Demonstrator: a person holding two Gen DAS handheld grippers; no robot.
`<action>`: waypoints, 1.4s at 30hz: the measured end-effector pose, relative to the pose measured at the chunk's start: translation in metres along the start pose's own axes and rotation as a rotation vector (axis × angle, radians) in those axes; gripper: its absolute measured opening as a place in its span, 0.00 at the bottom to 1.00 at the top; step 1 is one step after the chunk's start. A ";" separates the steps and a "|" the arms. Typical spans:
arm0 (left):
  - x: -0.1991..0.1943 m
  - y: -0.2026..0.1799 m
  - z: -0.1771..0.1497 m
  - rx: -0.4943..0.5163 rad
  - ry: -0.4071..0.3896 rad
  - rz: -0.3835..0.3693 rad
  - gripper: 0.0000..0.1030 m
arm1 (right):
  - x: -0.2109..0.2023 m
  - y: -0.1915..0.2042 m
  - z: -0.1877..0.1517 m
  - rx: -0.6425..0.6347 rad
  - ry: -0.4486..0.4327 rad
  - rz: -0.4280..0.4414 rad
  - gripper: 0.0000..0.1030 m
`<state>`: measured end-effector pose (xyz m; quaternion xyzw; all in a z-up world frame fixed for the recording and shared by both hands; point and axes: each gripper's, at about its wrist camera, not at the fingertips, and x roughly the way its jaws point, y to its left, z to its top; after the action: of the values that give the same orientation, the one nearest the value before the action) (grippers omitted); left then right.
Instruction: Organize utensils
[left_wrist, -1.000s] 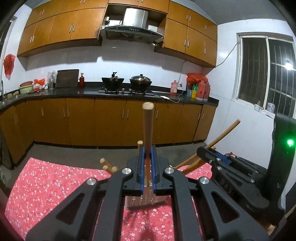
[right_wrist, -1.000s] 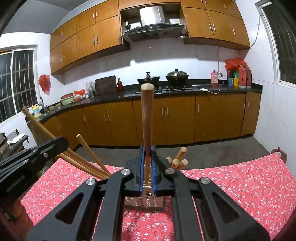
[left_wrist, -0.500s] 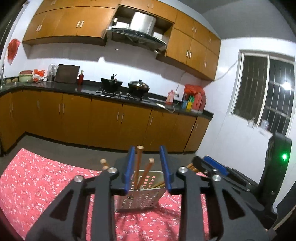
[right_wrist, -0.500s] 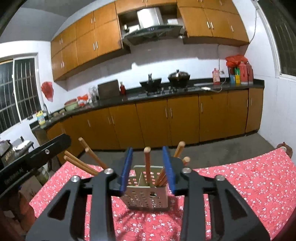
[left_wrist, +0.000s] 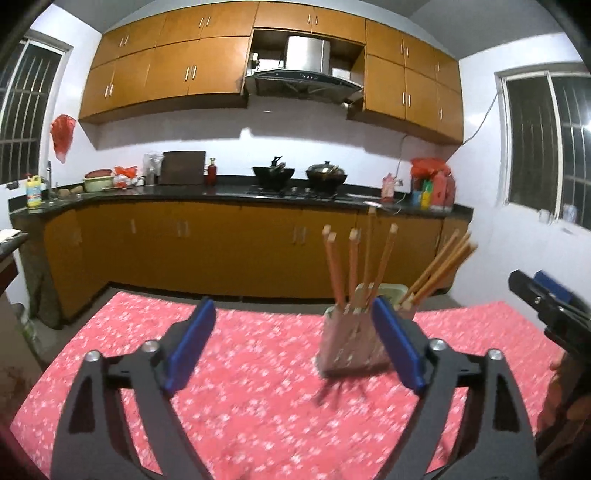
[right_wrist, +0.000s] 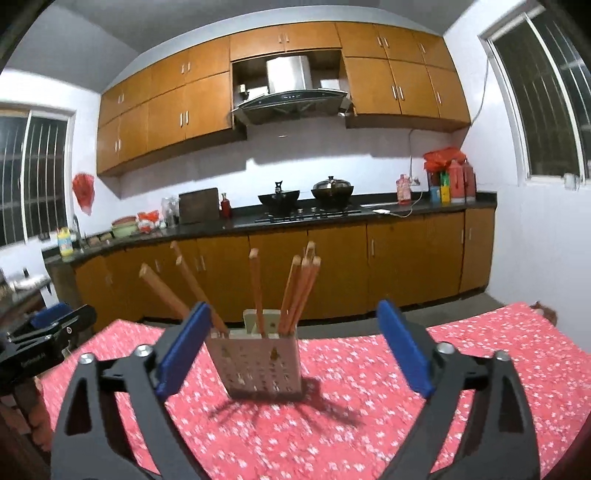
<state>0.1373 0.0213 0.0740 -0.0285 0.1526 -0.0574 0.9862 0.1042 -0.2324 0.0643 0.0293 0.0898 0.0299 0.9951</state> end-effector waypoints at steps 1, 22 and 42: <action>-0.002 0.001 -0.006 0.001 0.001 0.006 0.90 | -0.003 0.005 -0.006 -0.027 -0.011 -0.013 0.96; -0.023 -0.005 -0.074 0.062 0.029 0.046 0.96 | -0.023 0.017 -0.080 -0.024 0.087 -0.073 0.98; -0.023 -0.009 -0.088 0.061 0.055 0.040 0.96 | -0.026 0.015 -0.092 -0.039 0.106 -0.086 0.98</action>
<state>0.0880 0.0116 -0.0021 0.0061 0.1784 -0.0432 0.9830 0.0614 -0.2139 -0.0206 0.0044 0.1427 -0.0095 0.9897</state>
